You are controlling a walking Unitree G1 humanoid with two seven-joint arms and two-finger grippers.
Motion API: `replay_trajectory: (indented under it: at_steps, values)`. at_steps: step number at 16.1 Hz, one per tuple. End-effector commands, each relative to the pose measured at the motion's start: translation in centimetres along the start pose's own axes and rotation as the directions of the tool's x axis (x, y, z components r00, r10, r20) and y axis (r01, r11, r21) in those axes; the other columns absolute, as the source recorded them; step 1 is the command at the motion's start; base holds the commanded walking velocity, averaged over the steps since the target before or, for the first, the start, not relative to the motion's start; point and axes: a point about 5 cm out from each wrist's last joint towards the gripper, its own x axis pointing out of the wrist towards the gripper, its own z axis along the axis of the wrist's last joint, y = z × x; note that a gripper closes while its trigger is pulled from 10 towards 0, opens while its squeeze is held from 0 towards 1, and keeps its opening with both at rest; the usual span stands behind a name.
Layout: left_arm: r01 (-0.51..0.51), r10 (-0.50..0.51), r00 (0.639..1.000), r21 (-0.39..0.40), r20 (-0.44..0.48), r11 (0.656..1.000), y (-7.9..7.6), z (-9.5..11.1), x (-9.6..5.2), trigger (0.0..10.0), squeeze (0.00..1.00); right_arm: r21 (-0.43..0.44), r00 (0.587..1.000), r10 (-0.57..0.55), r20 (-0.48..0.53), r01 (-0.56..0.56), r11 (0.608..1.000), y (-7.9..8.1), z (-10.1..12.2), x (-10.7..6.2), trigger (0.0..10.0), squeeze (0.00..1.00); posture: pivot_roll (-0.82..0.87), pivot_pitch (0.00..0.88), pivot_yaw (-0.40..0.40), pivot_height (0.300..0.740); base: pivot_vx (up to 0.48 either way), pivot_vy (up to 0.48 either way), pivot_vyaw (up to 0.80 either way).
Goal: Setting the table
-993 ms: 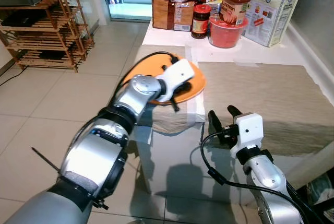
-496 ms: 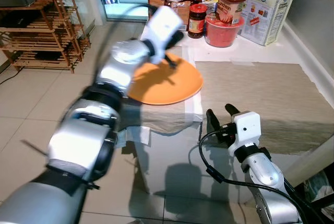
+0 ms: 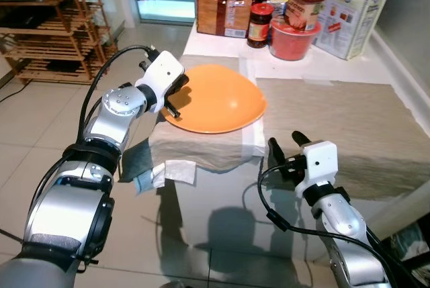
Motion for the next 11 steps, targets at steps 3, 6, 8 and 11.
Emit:
replay_trajectory:
  at_steps: [3, 6, 8, 11]
  values:
    - [-0.029, 0.029, 1.0, -0.025, -0.005, 0.999, 0.4, -0.2, -0.4, 10.0, 0.0, 0.005, 0.999, 0.018, -0.032, -0.017, 1.0, 0.2, -0.5, 0.0, 10.0, 0.0, 0.02, 0.0, 0.005, 0.74, 0.0, 0.0, 0.0]
    - [-0.173, 0.171, 0.976, -0.001, -0.135, 0.985, 3.1, -2.7, -2.5, 10.0, 0.0, 0.006, 0.999, 0.016, -0.036, -0.016, 1.0, 0.1, -0.7, -0.1, 10.0, 0.0, 0.02, 0.0, 0.008, 0.74, 0.0, 0.0, 0.0]
    - [-0.212, 0.207, 0.964, -0.012, -0.165, 0.977, 3.5, -3.4, -3.1, 10.0, 0.0, 0.006, 0.999, 0.016, -0.041, -0.015, 1.0, 0.1, -0.8, -0.3, 10.0, 0.0, 0.02, 0.0, 0.007, 0.74, 0.0, 0.0, 0.0]
    - [-0.179, 0.175, 0.954, 0.005, -0.243, 0.984, 2.3, -5.1, -3.1, 10.0, 0.0, 0.008, 0.999, 0.019, -0.044, -0.019, 1.0, 0.2, -0.9, -0.4, 10.0, 0.0, 0.02, 0.0, 0.006, 0.74, 0.0, 0.0, 0.0]
